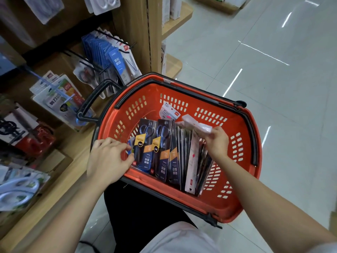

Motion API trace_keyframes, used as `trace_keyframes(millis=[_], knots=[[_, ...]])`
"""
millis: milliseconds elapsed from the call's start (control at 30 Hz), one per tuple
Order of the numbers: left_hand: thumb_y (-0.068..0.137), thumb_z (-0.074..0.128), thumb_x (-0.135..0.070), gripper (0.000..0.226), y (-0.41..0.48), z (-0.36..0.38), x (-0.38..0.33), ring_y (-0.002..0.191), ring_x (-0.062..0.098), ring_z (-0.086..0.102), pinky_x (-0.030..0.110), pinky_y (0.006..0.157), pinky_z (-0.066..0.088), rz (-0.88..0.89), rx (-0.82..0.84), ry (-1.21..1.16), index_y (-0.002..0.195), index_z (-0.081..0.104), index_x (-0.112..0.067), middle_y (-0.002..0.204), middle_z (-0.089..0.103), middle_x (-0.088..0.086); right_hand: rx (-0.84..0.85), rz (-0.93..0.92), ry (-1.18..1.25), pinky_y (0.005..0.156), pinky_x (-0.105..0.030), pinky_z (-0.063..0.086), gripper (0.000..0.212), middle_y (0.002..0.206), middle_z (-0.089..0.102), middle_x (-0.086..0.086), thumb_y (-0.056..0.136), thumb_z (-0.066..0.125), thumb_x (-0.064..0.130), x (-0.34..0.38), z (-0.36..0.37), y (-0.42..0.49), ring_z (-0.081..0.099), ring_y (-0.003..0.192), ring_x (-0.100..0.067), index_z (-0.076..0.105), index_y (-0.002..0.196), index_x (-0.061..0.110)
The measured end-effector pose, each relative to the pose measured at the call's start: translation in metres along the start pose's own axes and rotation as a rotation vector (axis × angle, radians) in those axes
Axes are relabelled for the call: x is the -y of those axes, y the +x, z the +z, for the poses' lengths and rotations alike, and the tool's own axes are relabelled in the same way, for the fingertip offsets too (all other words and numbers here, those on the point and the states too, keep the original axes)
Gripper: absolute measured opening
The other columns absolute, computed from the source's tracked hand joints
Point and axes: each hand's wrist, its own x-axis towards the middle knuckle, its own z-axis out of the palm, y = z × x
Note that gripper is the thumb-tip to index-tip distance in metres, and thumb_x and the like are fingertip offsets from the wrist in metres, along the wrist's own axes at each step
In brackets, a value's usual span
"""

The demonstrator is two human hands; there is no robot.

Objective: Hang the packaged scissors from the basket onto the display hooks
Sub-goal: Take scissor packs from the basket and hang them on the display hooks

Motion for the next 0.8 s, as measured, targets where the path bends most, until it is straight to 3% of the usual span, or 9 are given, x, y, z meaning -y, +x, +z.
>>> trace_keyframes(millis=[100, 200, 333, 400, 467, 500, 600, 700, 800], knots=[[0.085, 0.052, -0.054, 0.039, 0.0, 0.0, 0.002, 0.094, 0.014, 0.064, 0.033, 0.092, 0.03, 0.007, -0.001, 0.004, 0.093, 0.082, -0.03, 0.088, 0.077, -0.011, 0.01, -0.351, -0.223, 0.067, -0.04, 0.054, 0.01, 0.085, 0.059, -0.003, 0.092, 0.073, 0.011, 0.002, 0.001, -0.013, 0.056, 0.079, -0.022, 0.076, 0.094, 0.001], [0.086, 0.045, -0.058, 0.045, 0.001, 0.0, 0.003, 0.094, 0.013, 0.063, 0.032, 0.09, 0.029, 0.002, 0.017, -0.007, 0.094, 0.081, -0.032, 0.088, 0.076, -0.013, -0.057, -0.656, -0.273, 0.052, -0.036, 0.053, 0.011, 0.078, 0.064, -0.009, 0.081, 0.082, -0.002, 0.009, 0.004, -0.028, 0.061, 0.068, -0.028, 0.072, 0.077, 0.0], [0.092, 0.031, -0.07, 0.061, 0.009, -0.015, -0.011, 0.09, 0.013, 0.062, 0.035, 0.09, 0.032, -0.107, 0.142, -0.072, 0.104, 0.08, -0.035, 0.077, 0.072, -0.011, 0.122, -0.857, -0.258, 0.055, -0.039, 0.059, 0.015, 0.08, 0.067, -0.008, 0.08, 0.081, -0.006, 0.018, 0.027, -0.067, 0.065, 0.071, -0.028, 0.075, 0.093, 0.001], [0.1, 0.033, -0.07, 0.059, 0.019, -0.024, -0.031, 0.091, 0.018, 0.062, 0.036, 0.092, 0.042, -0.21, 0.286, -0.22, 0.122, 0.074, -0.033, 0.087, 0.075, -0.003, 0.198, -0.883, -0.254, 0.05, -0.042, 0.053, 0.02, 0.074, 0.059, -0.007, 0.084, 0.077, -0.008, 0.019, 0.04, -0.076, 0.057, 0.065, -0.027, 0.075, 0.102, 0.001], [0.098, 0.042, -0.071, 0.064, 0.034, -0.017, -0.049, 0.114, 0.026, 0.064, 0.041, 0.103, 0.048, -0.344, 0.5, -0.408, 0.137, 0.066, -0.025, 0.129, 0.071, 0.004, 0.209, -0.894, -0.235, 0.048, -0.044, 0.05, 0.012, 0.072, 0.056, -0.009, 0.09, 0.07, -0.004, 0.022, 0.047, -0.075, 0.055, 0.062, -0.029, 0.074, 0.101, -0.001], [0.094, 0.048, -0.074, 0.071, 0.041, -0.01, -0.058, 0.119, 0.029, 0.065, 0.044, 0.104, 0.051, -0.437, 0.578, -0.565, 0.136, 0.065, -0.02, 0.137, 0.066, 0.005, 0.212, -0.893, -0.223, 0.048, -0.044, 0.05, 0.01, 0.072, 0.056, -0.009, 0.094, 0.066, -0.001, 0.024, 0.048, -0.073, 0.055, 0.062, -0.03, 0.074, 0.099, -0.001], [0.096, 0.066, -0.051, 0.048, 0.058, 0.014, -0.074, 0.091, 0.021, 0.074, 0.033, 0.075, 0.063, -0.672, 0.668, -0.981, 0.124, 0.065, -0.012, 0.111, 0.074, 0.005, 0.273, -0.889, -0.178, 0.052, -0.045, 0.051, 0.007, 0.074, 0.056, -0.01, 0.093, 0.068, 0.002, 0.029, 0.05, -0.069, 0.056, 0.063, -0.03, 0.074, 0.097, 0.0], [0.096, 0.073, -0.019, 0.015, 0.068, 0.038, -0.078, 0.073, 0.019, 0.068, 0.036, 0.069, 0.06, -0.67, 0.558, -0.96, 0.102, 0.071, -0.005, 0.095, 0.075, 0.01, 0.384, -0.871, -0.117, 0.062, -0.042, 0.053, 0.012, 0.084, 0.063, -0.008, 0.096, 0.069, 0.006, 0.024, 0.052, -0.071, 0.059, 0.072, -0.027, 0.076, 0.106, 0.004], [0.088, 0.077, -0.012, 0.017, 0.071, 0.046, -0.073, 0.065, 0.021, 0.054, 0.036, 0.058, 0.046, -0.657, 0.478, -0.797, 0.083, 0.068, 0.002, 0.081, 0.067, 0.012, 0.486, -0.734, -0.021, 0.077, -0.035, 0.058, 0.018, 0.095, 0.073, -0.004, 0.094, 0.073, 0.009, 0.02, 0.049, -0.071, 0.067, 0.084, -0.019, 0.079, 0.11, 0.011]])
